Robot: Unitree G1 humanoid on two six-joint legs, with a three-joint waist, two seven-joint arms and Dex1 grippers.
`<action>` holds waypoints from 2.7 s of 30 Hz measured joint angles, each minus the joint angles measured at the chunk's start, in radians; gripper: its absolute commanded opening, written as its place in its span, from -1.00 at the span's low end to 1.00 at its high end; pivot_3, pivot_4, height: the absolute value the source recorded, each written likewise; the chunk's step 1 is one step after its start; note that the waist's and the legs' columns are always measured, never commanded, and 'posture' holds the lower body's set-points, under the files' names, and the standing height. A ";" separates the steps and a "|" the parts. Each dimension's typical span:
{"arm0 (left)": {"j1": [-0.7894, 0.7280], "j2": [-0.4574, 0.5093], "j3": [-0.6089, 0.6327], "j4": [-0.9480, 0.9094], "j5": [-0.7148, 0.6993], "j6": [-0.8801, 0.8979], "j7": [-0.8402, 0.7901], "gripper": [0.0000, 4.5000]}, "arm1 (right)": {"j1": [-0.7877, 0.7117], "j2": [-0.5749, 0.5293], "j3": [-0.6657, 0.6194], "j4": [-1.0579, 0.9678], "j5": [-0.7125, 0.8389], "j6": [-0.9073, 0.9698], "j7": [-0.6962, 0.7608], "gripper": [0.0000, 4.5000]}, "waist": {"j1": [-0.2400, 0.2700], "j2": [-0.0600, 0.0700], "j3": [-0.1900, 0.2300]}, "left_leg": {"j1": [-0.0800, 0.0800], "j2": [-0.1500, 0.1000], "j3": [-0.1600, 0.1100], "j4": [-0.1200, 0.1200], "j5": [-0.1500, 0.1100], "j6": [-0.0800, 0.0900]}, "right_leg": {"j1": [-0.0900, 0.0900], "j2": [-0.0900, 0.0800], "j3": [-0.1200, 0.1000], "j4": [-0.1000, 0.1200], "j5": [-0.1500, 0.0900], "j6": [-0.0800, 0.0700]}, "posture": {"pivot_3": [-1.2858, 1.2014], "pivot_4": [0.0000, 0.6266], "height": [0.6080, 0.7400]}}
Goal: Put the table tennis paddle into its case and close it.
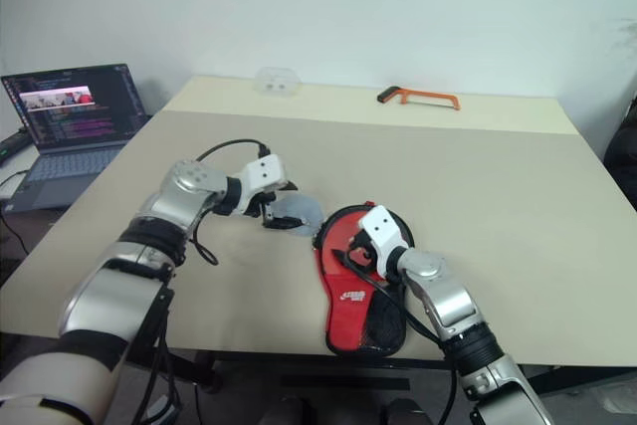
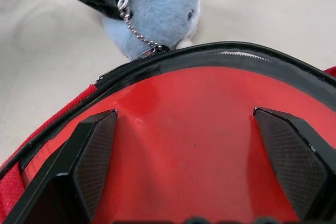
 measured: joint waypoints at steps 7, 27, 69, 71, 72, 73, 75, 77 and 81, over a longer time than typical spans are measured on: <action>-0.060 -0.046 -0.076 0.077 0.132 -0.092 0.111 0.83 | 0.008 0.016 -0.007 -0.005 -0.020 0.014 -0.018 1.00 | 0.000 0.000 -0.005 | 0.003 0.000 0.000 0.000 0.000 0.000 | 0.003 0.000 0.000 0.000 -0.001 0.002 | 0.03 -0.52 1.00; -0.076 -0.119 -0.142 0.139 0.277 -0.109 0.380 -0.95 | 0.020 0.038 -0.009 -0.011 -0.029 0.030 -0.048 1.00 | 0.000 0.004 -0.014 | 0.006 0.000 0.000 0.000 0.000 0.000 | 0.006 0.000 0.000 0.000 -0.001 0.003 | 0.03 -0.52 1.00; -0.255 -0.594 -0.258 0.334 0.547 0.008 1.157 -0.97 | 0.040 0.048 0.123 -0.103 -0.128 0.054 0.088 1.00 | 0.003 0.003 -0.014 | 0.001 -0.001 0.002 -0.007 -0.003 -0.005 | 0.000 0.000 0.002 -0.005 -0.003 0.003 | 0.03 -0.52 1.00; -0.249 -0.586 -0.262 0.331 0.551 -0.004 1.135 -0.97 | 0.035 0.057 0.123 -0.092 -0.137 0.050 0.091 1.00 | 0.000 0.004 -0.015 | 0.003 -0.001 0.002 -0.007 -0.003 -0.005 | 0.001 0.000 0.002 -0.005 -0.003 0.003 | 0.03 -0.52 1.00; -0.246 -0.582 -0.262 0.328 0.550 -0.005 1.122 -0.97 | 0.034 0.059 0.124 -0.088 -0.138 0.049 0.092 1.00 | -0.001 0.004 -0.015 | 0.003 -0.001 0.002 -0.007 -0.003 -0.005 | 0.001 0.000 0.002 -0.005 -0.003 0.003 | 0.03 -0.52 1.00; -0.242 -0.578 -0.261 0.325 0.548 -0.007 1.105 -0.97 | 0.030 0.062 0.124 -0.081 -0.138 0.047 0.095 1.00 | -0.004 0.004 -0.016 | 0.003 -0.001 0.002 -0.007 -0.003 -0.005 | 0.001 0.000 0.002 -0.005 -0.003 0.003 | 0.03 -0.52 1.00; -0.238 -0.573 -0.256 0.324 0.544 -0.007 1.074 -0.64 | 0.026 0.067 0.124 -0.069 -0.139 0.040 0.103 1.00 | -0.008 0.004 -0.017 | 0.003 -0.001 0.002 -0.007 -0.003 -0.005 | 0.001 0.000 0.002 -0.004 -0.003 0.003 | 0.03 -0.52 1.00; -0.233 -0.566 -0.243 0.320 0.533 -0.006 1.049 -0.37 | 0.020 0.071 0.125 -0.055 -0.140 0.032 0.111 1.00 | -0.013 0.004 -0.018 | 0.003 -0.001 0.002 -0.007 -0.003 -0.005 | 0.001 0.000 0.002 -0.004 -0.003 0.003 | 0.03 -0.52 1.00; -0.226 -0.555 -0.230 0.320 0.521 -0.008 1.029 0.28 | 0.004 0.077 0.126 -0.029 -0.141 0.018 0.129 1.00 | -0.021 0.004 -0.018 | 0.004 -0.001 0.001 -0.007 -0.003 -0.005 | 0.001 0.000 0.002 -0.004 -0.003 0.003 | 0.03 -0.52 1.00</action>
